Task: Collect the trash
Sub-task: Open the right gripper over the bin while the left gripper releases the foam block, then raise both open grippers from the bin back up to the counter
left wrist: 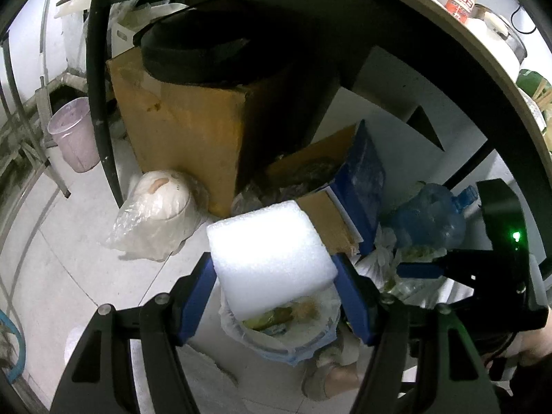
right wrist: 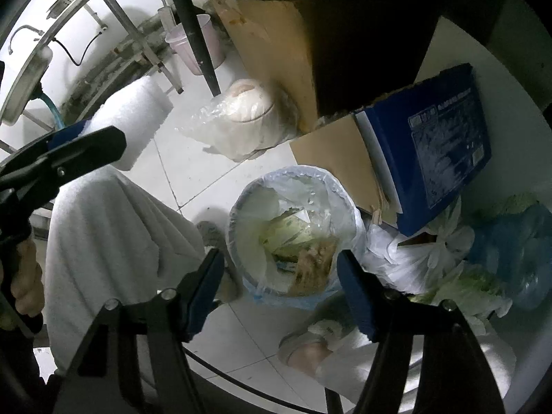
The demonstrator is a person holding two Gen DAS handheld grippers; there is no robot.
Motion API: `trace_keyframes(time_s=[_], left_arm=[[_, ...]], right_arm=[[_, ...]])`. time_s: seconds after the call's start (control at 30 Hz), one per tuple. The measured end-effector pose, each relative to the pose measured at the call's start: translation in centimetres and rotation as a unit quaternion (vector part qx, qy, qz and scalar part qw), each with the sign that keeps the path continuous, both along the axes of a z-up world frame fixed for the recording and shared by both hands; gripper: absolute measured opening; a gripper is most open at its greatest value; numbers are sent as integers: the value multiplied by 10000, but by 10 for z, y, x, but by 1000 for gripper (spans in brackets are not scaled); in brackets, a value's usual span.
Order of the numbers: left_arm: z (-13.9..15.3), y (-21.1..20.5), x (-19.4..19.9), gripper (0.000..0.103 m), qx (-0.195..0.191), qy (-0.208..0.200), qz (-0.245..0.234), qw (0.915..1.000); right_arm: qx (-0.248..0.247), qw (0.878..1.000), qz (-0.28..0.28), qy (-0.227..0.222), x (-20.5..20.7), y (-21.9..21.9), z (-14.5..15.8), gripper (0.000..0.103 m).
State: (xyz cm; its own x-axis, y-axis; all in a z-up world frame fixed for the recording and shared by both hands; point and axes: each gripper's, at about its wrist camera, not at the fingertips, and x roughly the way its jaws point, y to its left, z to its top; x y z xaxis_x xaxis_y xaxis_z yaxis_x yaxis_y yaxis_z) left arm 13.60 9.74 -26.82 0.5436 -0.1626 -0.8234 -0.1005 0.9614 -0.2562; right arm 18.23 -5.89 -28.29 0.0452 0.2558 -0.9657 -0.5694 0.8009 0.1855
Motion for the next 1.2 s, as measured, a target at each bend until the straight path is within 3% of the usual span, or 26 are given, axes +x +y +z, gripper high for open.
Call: trace_keyframes(time_s=[0.33,0.67,1.2], left_arm=[[-12,-23,12,69,-48,192,-234,9995],[-36,-69,35,70,-14,644,-686,9956],[-29,-78,34,76,-38,742,-671,9950]], right_arm=[[-80,9992,-379,16,6,-29,-4,66],[-59,9962,-867,116,17,-76,-9,66],[103,9940,-1088,55,16,-95,-1,66]])
